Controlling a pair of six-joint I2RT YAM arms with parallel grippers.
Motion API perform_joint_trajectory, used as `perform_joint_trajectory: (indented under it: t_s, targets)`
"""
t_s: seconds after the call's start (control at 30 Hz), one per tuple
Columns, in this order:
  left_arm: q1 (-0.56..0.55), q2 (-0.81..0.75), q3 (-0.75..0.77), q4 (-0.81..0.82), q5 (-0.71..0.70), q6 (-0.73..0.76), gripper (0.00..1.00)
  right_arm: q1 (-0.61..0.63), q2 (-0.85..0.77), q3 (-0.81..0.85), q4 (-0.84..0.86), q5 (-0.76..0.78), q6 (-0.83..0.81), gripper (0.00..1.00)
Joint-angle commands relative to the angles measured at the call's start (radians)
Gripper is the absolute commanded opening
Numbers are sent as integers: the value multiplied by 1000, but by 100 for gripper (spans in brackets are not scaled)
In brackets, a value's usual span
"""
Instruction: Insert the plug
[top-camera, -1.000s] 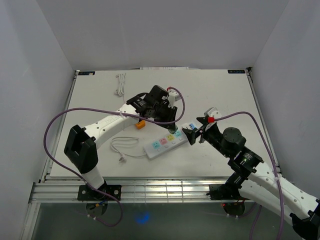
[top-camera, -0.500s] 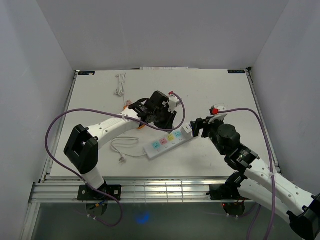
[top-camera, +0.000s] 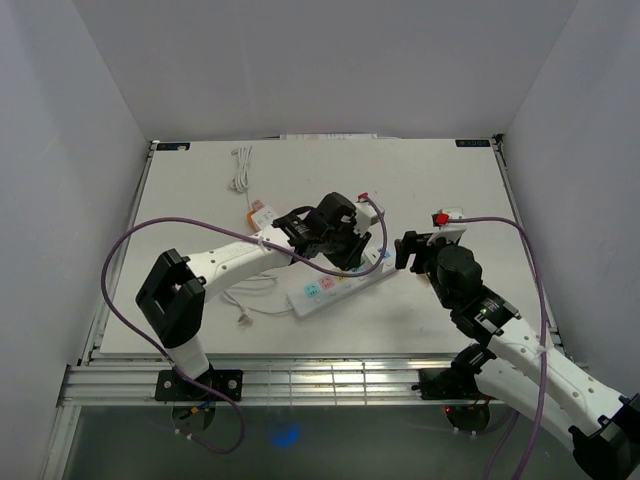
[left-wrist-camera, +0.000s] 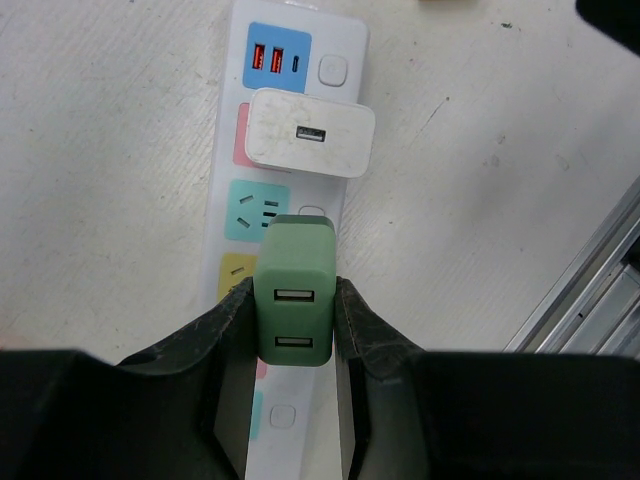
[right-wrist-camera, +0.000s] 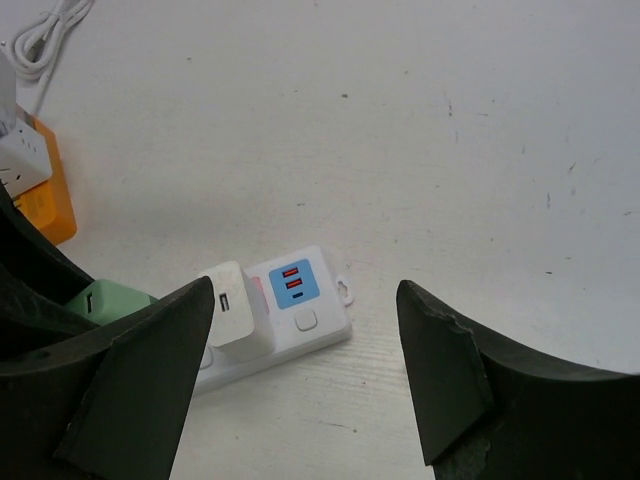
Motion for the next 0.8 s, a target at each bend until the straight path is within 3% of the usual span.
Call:
perform_joint_trajectory:
  t_s: [0.0, 0.33, 0.77]
  targets:
    - [-9, 13, 16, 25, -20, 21, 0, -36, -5, 11, 7, 22, 35, 79]
    - [-14, 52, 22, 19, -50, 48, 0, -217, 102, 40, -40, -213, 82, 79]
    - [-16, 92, 26, 36, -41, 56, 0, -262, 104, 26, -28, -268, 78, 79]
